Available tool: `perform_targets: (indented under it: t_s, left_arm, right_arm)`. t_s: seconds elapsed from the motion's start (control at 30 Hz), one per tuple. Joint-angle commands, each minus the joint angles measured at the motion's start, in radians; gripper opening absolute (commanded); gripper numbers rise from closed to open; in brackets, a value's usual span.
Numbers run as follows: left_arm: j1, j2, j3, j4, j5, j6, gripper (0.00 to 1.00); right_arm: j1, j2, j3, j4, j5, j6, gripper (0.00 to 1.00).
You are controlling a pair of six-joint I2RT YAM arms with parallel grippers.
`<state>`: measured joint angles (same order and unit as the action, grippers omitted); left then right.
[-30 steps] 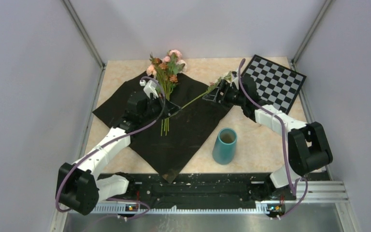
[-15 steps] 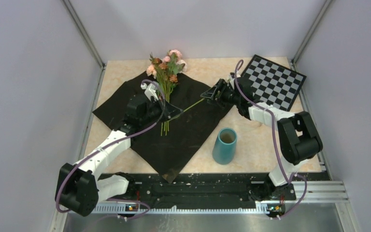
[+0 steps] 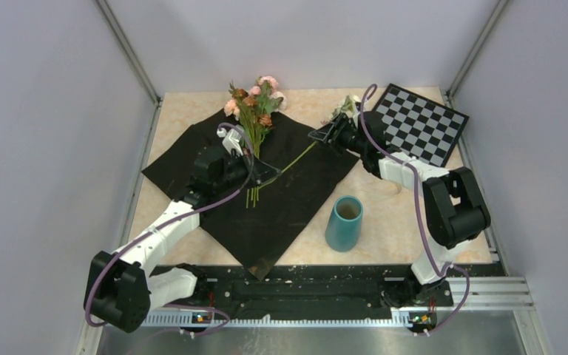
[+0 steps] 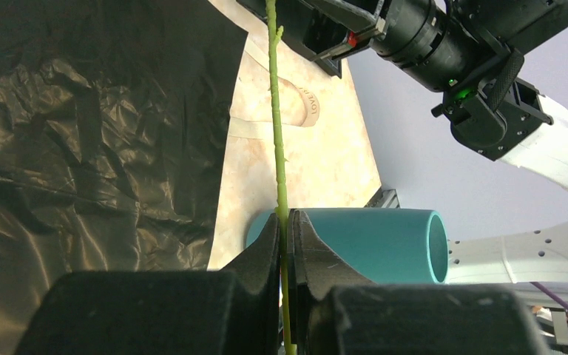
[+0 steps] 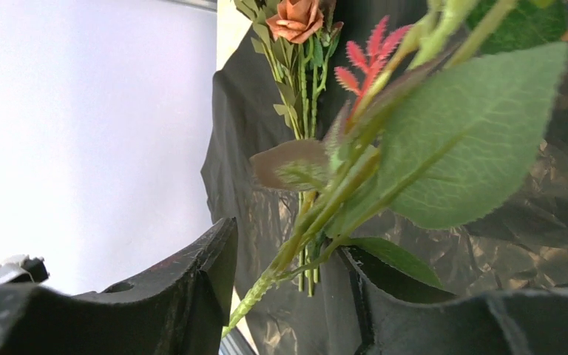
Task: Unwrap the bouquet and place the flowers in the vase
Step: Pick up the fake flower from the wrapping paper.
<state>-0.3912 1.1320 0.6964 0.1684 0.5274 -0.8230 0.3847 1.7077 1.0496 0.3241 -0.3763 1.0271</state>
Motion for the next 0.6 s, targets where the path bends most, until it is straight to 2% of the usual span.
perform_targets:
  t_s: [0.0, 0.4, 0.5, 0.57]
  left_arm:
    - [0.003, -0.033, -0.015, 0.044, 0.047, 0.043, 0.00]
    - [0.004, -0.031, 0.002, -0.018, 0.071, 0.103, 0.00]
    - [0.004, -0.028, 0.019, -0.044, 0.064, 0.120, 0.17]
    - [0.003, -0.024, 0.033, -0.062, 0.062, 0.133, 0.38]
  right_arm:
    - [0.011, 0.015, 0.046, 0.093, 0.028, 0.041, 0.42]
    - [0.011, -0.018, 0.026, 0.160, 0.025, 0.088, 0.03]
    - [0.011, -0.047, 0.019, 0.172, 0.028, 0.085, 0.00]
    - [0.011, -0.069, 0.009, 0.193, 0.026, 0.082, 0.00]
